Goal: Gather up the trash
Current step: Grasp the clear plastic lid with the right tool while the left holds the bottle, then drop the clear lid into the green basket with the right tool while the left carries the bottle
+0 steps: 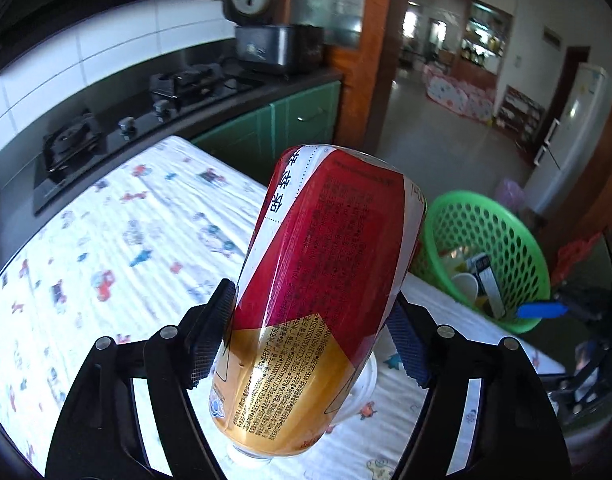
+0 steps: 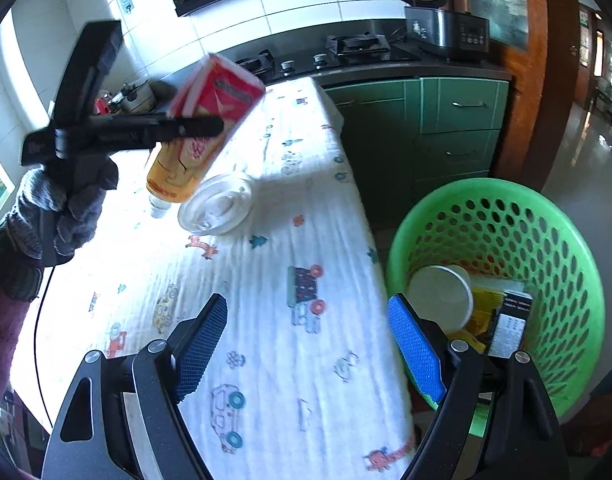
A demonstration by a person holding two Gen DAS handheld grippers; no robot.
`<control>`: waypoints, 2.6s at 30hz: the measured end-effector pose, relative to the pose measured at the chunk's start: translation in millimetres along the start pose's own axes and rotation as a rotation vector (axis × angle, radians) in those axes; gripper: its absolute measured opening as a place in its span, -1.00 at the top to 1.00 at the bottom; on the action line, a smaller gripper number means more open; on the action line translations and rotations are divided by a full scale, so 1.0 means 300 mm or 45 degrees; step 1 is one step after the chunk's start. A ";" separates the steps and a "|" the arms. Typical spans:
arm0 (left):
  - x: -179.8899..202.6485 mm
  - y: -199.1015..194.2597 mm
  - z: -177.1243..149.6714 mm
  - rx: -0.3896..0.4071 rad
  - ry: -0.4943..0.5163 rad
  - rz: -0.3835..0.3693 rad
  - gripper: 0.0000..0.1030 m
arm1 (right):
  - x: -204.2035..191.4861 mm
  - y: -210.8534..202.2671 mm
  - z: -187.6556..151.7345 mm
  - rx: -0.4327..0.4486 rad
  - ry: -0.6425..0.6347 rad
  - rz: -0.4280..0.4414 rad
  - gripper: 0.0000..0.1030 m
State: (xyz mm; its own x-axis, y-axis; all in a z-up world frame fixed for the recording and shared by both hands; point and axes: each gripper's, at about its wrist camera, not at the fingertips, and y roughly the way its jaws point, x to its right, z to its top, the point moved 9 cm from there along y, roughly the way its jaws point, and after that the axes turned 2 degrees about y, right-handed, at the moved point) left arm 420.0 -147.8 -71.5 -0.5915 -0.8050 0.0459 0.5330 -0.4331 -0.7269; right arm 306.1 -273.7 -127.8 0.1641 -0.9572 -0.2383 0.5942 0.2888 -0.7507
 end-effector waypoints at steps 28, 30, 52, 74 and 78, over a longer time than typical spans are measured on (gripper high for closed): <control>-0.256 -0.225 -0.237 -0.034 -0.290 0.139 -0.40 | -0.313 0.466 0.143 -0.165 -0.415 0.090 -0.84; -0.266 -0.224 -0.246 -0.038 -0.303 0.136 -0.40 | -0.319 0.486 0.163 -0.159 -0.424 0.088 -0.84; -0.207 -0.230 -0.277 -0.045 -0.314 0.111 -0.40 | -0.302 0.394 0.171 -0.056 -0.333 0.064 -0.75; 0.316 -0.105 -0.171 -0.068 -0.124 -0.125 -0.40 | 0.383 -0.075 -0.054 0.062 0.085 -0.281 -0.76; 0.416 -0.073 -0.128 -0.072 -0.096 -0.174 -0.40 | 0.506 -0.113 -0.088 0.060 0.157 -0.333 -0.77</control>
State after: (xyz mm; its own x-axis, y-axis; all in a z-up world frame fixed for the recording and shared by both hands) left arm 311.3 -223.1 -76.3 -0.6078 -0.7693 0.1968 0.4144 -0.5187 -0.7478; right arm 290.0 -428.2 -154.7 -0.0949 -0.9887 -0.1159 0.6403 0.0285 -0.7676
